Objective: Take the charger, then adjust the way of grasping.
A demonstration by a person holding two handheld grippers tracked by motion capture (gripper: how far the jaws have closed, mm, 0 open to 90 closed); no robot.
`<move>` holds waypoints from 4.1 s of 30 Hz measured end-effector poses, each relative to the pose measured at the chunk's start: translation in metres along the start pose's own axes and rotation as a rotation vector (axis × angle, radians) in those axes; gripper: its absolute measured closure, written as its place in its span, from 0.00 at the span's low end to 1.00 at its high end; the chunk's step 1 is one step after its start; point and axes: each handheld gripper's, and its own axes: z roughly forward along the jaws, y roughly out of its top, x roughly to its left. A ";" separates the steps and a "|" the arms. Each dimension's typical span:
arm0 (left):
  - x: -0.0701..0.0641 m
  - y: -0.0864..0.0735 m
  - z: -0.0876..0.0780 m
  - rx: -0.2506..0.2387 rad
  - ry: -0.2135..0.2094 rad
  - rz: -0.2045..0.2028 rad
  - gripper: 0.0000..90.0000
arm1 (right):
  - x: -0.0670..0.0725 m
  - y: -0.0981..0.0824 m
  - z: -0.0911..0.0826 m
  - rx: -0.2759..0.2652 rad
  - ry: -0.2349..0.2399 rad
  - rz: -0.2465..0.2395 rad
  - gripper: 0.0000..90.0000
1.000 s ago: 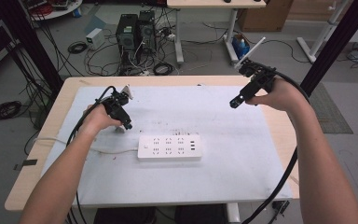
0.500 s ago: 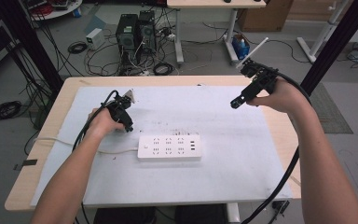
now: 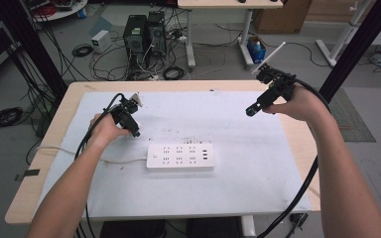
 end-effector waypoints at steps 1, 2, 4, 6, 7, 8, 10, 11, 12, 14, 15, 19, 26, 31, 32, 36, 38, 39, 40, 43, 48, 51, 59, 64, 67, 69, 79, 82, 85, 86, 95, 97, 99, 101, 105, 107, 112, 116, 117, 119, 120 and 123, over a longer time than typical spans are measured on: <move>-0.002 -0.001 -0.007 -0.025 -0.002 0.007 0.47 | 0.000 0.000 0.000 -0.004 0.001 0.014 0.21; -0.004 -0.001 -0.015 -0.049 -0.010 0.018 0.47 | -0.001 0.000 -0.001 -0.002 0.001 0.009 0.21; -0.009 -0.002 -0.029 -0.080 -0.029 0.063 0.47 | -0.001 0.001 -0.001 -0.001 0.005 0.030 0.21; -0.015 -0.001 -0.044 -0.088 -0.044 0.122 0.47 | -0.001 0.002 -0.001 0.012 0.009 0.035 0.21; -0.019 -0.001 -0.051 -0.095 -0.052 0.157 0.47 | -0.001 0.003 -0.001 0.010 0.011 0.040 0.21; -0.022 -0.001 -0.056 -0.103 -0.054 0.185 0.47 | -0.001 0.004 -0.002 0.010 0.017 0.051 0.21; -0.033 0.000 -0.073 -0.115 -0.070 0.259 0.47 | 0.000 0.006 -0.003 0.006 0.022 0.057 0.21; -0.037 0.001 -0.081 -0.119 -0.084 0.291 0.47 | 0.000 0.007 -0.003 0.011 0.029 0.064 0.21; -0.042 0.001 -0.088 -0.126 -0.093 0.321 0.47 | 0.000 0.008 -0.003 0.014 0.037 0.068 0.21; -0.052 0.003 -0.104 -0.135 -0.107 0.389 0.47 | 0.001 0.009 -0.005 0.008 0.052 0.088 0.21; -0.056 0.003 -0.112 -0.137 -0.114 0.420 0.47 | 0.001 0.010 -0.006 0.001 0.065 0.102 0.21; -0.075 0.009 -0.137 -0.135 -0.145 0.519 0.47 | 0.001 0.013 -0.009 -0.004 0.079 0.141 0.21; -0.096 0.016 -0.159 -0.118 -0.134 0.605 0.47 | 0.002 0.013 -0.013 -0.006 0.064 0.151 0.21; -0.102 0.018 -0.165 -0.112 -0.129 0.625 0.47 | 0.001 0.010 -0.014 -0.008 0.060 0.152 0.21; -0.103 0.018 -0.165 -0.115 -0.127 0.627 0.47 | 0.002 0.010 -0.015 -0.006 0.061 0.153 0.21; -0.107 0.017 -0.168 -0.135 -0.113 0.639 0.47 | 0.002 0.008 -0.016 -0.023 0.064 0.158 0.21; -0.109 0.018 -0.169 -0.143 -0.112 0.645 0.47 | 0.002 0.007 -0.016 -0.023 0.065 0.164 0.21; -0.109 0.019 -0.170 -0.131 -0.106 0.663 0.47 | 0.001 0.006 -0.017 -0.028 0.076 0.171 0.21; -0.110 0.019 -0.170 -0.147 -0.110 0.649 0.47 | 0.001 0.005 -0.017 -0.033 0.084 0.176 0.21; -0.113 0.021 -0.170 -0.164 -0.114 0.664 0.47 | 0.002 0.004 -0.017 -0.040 0.108 0.184 0.21; -0.119 0.026 -0.167 -0.171 -0.110 0.694 0.47 | 0.007 0.007 -0.018 -0.033 0.110 0.190 0.21; -0.123 0.030 -0.165 -0.195 -0.110 0.706 0.47 | 0.015 0.012 -0.019 -0.020 0.092 0.180 0.21; -0.133 0.041 -0.161 -0.272 -0.129 0.727 0.47 | 0.035 0.026 -0.019 -0.030 0.125 0.143 0.21; -0.140 0.045 -0.156 -0.312 -0.139 0.742 0.47 | 0.047 0.035 -0.014 -0.038 0.149 0.108 0.21; -0.145 0.048 -0.155 -0.332 -0.130 0.765 0.47 | 0.055 0.040 -0.010 -0.046 0.172 0.106 0.21; -0.149 0.050 -0.154 -0.360 -0.140 0.758 0.47 | 0.059 0.043 -0.008 -0.071 0.213 0.116 0.21; -0.157 0.053 -0.154 -0.429 -0.153 0.783 0.47 | 0.070 0.055 0.004 -0.142 0.394 0.178 0.24; -0.157 0.054 -0.157 -0.451 -0.167 0.789 0.47 | 0.073 0.059 0.012 -0.140 0.440 0.196 0.31; -0.157 0.054 -0.158 -0.462 -0.160 0.803 0.47 | 0.076 0.062 0.019 -0.142 0.467 0.209 0.33; -0.157 0.054 -0.158 -0.462 -0.160 0.803 0.47 | 0.076 0.062 0.019 -0.142 0.467 0.209 0.33; -0.160 0.052 -0.161 -0.512 -0.167 0.814 0.47 | 0.078 0.068 0.035 -0.161 0.589 0.255 0.51; -0.161 0.052 -0.160 -0.511 -0.143 0.837 0.47 | 0.077 0.068 0.037 -0.165 0.606 0.265 0.54; -0.162 0.052 -0.159 -0.520 -0.120 0.865 0.47 | 0.072 0.066 0.038 -0.172 0.638 0.293 0.59; -0.163 0.052 -0.159 -0.531 -0.098 0.890 0.47 | 0.069 0.063 0.038 -0.185 0.660 0.315 0.63; -0.167 0.052 -0.157 -0.531 -0.063 0.925 0.47 | 0.066 0.060 0.039 -0.186 0.670 0.341 0.65; -0.169 0.053 -0.156 -0.529 -0.053 0.930 0.47 | 0.063 0.059 0.040 -0.194 0.682 0.356 0.68; -0.171 0.054 -0.154 -0.529 -0.044 0.935 0.46 | 0.061 0.056 0.041 -0.208 0.697 0.370 0.70; -0.172 0.055 -0.154 -0.533 -0.038 0.940 0.46 | 0.060 0.053 0.041 -0.214 0.694 0.388 0.70; -0.172 0.055 -0.154 -0.531 -0.041 0.941 0.46 | 0.060 0.053 0.041 -0.220 0.698 0.389 0.70; -0.172 0.055 -0.155 -0.540 -0.026 0.936 0.46 | 0.059 0.051 0.042 -0.235 0.706 0.396 0.70; -0.172 0.055 -0.154 -0.539 -0.027 0.935 0.47 | 0.059 0.051 0.042 -0.243 0.706 0.403 0.70; -0.172 0.055 -0.153 -0.533 -0.022 0.929 0.47 | 0.061 0.051 0.042 -0.255 0.690 0.406 0.70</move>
